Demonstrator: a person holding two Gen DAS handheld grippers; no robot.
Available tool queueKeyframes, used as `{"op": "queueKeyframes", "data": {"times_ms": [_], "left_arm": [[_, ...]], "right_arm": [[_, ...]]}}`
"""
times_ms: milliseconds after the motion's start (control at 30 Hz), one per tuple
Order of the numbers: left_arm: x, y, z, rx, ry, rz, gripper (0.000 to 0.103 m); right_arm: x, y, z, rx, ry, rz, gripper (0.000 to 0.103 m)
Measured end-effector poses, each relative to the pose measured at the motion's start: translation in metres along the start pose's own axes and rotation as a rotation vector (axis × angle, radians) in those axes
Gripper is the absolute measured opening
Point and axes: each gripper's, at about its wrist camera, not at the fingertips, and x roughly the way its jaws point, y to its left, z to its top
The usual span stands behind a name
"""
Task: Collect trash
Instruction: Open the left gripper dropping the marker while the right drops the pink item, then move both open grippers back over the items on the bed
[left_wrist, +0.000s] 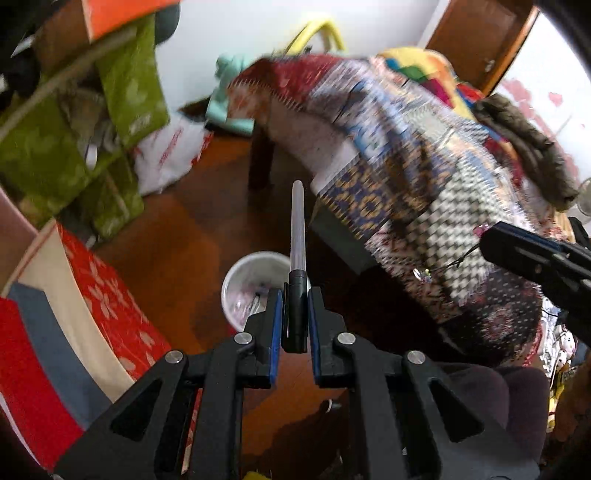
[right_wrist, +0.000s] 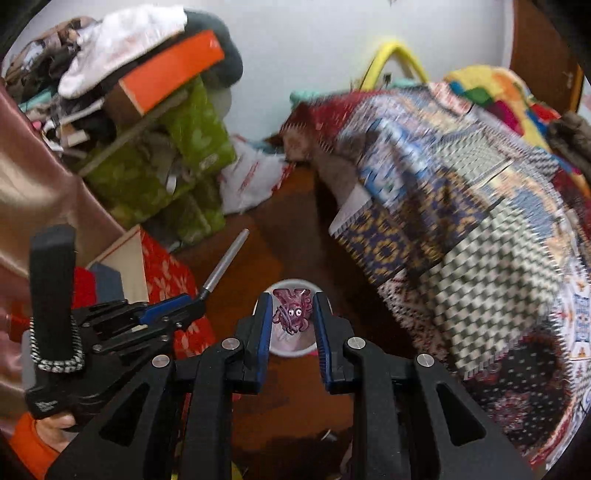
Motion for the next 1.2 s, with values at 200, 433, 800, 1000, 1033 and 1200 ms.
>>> {"op": "queueKeyframes", "data": {"times_ms": [200,433,800,1000,1033,1200], "left_arm": [[0.055,0.023,-0.009,-0.068,0.131,-0.015,0.012],[0.100,0.032,-0.009,-0.097,0.229,0.015,0.012],[0.110,0.036,0.009,-0.107,0.225,0.055,0.032],[0.092,0.034,0.007,-0.094,0.202,0.069,0.032],[0.088,0.033,0.007,-0.091,0.196,0.071,0.032],[0.055,0.024,0.009,-0.084,0.141,0.056,0.032]], "right_arm": [[0.053,0.002,0.004,0.006,0.138,0.025,0.020],[0.108,0.000,0.010,0.003,0.259,0.039,0.020],[0.137,-0.002,0.025,-0.009,0.310,0.078,0.033],[0.123,-0.005,0.021,-0.042,0.287,0.056,0.033],[0.118,-0.005,0.019,-0.046,0.278,0.055,0.033],[0.091,-0.009,0.015,-0.056,0.240,0.055,0.033]]}}
